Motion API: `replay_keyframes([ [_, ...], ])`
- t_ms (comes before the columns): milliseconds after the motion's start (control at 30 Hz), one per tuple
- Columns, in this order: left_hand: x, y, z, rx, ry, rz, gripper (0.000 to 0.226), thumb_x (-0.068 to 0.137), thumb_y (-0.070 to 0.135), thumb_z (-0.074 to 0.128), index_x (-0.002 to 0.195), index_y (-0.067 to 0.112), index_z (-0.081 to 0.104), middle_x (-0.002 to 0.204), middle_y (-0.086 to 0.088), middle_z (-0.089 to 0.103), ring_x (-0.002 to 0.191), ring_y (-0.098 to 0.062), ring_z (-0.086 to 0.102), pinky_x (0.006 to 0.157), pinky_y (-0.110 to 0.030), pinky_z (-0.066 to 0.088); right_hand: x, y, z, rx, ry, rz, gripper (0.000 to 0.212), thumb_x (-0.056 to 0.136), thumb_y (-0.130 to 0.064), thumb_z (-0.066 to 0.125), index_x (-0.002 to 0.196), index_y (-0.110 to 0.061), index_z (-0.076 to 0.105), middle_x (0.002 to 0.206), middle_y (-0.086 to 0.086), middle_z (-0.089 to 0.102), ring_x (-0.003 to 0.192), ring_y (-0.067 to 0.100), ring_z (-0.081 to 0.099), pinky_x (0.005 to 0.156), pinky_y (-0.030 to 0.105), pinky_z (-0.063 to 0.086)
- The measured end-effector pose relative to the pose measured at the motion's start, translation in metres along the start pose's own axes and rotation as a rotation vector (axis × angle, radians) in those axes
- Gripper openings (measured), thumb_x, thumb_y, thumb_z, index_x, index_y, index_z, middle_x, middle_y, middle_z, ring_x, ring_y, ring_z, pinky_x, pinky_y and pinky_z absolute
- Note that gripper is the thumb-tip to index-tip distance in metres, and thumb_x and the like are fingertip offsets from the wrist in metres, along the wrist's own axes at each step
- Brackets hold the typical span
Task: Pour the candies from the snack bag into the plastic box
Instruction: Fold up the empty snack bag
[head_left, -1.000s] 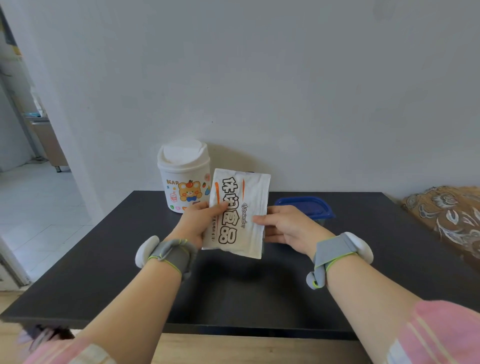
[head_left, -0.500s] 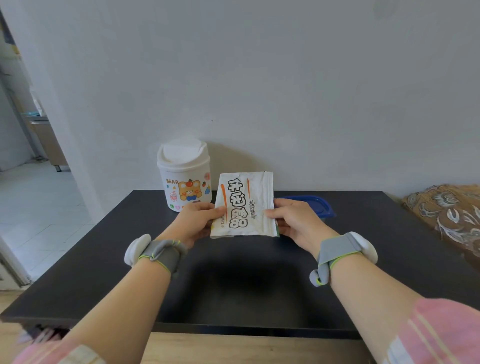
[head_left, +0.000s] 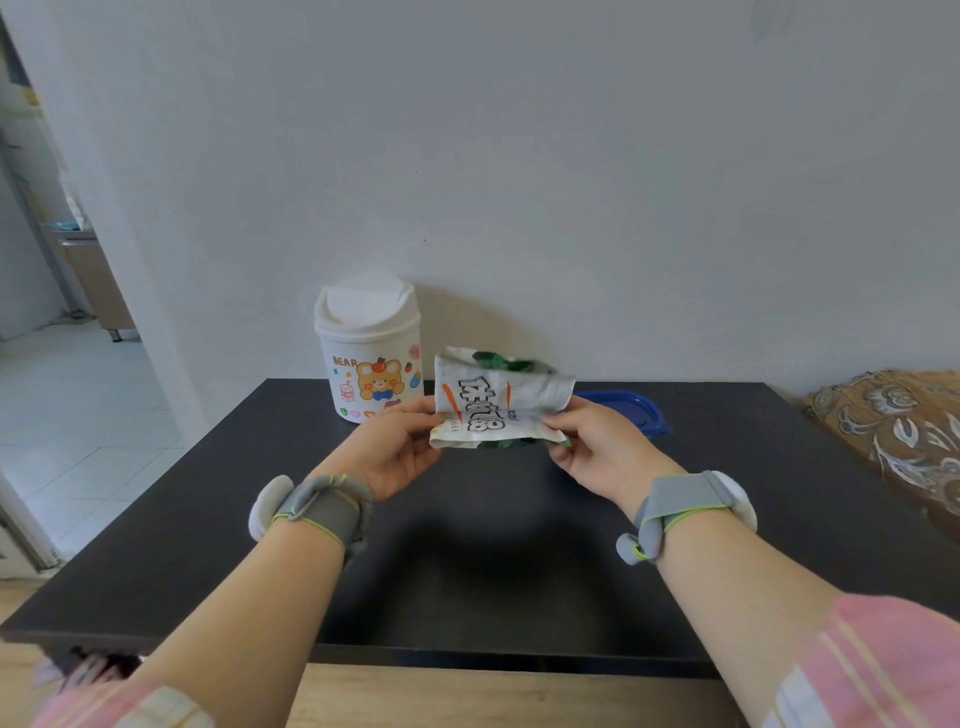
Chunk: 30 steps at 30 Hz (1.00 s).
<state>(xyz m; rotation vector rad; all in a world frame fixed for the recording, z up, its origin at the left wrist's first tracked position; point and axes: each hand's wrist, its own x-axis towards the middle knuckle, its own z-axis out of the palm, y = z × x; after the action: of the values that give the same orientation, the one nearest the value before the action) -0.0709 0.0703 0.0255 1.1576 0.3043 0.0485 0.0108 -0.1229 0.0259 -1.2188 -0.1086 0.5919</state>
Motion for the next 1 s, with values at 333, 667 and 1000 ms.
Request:
replay_keyframes([
  [333,0.0,0.002,-0.001,0.152,0.068,0.018,0.014,0.091,0.012,0.054,0.087,0.005,0.065,0.082,-0.009,0.07,0.06,-0.016,0.069,0.051,-0.023,0.056,-0.006,-0.005,0.001,-0.153,-0.021,0.052,0.028,0.085,-0.013,0.046,0.083,-0.004,0.073,0.079,0.011,0.068,0.053,0.017,0.055,0.038,0.021,0.042],
  [667,0.025,0.027,-0.019,1.007,0.578,0.51,0.044,0.082,0.025,0.065,0.123,0.02,0.052,0.126,-0.001,0.054,0.11,-0.022,0.056,0.086,-0.038,0.051,0.016,-0.008,0.015,-0.34,0.272,-0.219,0.028,0.082,0.007,0.063,0.098,-0.015,0.066,0.111,0.016,0.062,0.076,0.026,0.068,0.042,0.021,0.05],
  [1000,0.049,0.066,-0.036,1.551,0.513,0.442,0.078,0.082,0.028,0.062,0.147,0.01,0.024,0.151,-0.008,0.031,0.143,-0.025,0.021,0.111,-0.039,0.028,0.024,-0.014,0.02,-0.359,0.5,-0.369,0.055,0.077,-0.004,0.074,0.128,-0.016,0.056,0.111,0.01,0.064,0.09,0.025,0.066,0.044,0.018,0.049],
])
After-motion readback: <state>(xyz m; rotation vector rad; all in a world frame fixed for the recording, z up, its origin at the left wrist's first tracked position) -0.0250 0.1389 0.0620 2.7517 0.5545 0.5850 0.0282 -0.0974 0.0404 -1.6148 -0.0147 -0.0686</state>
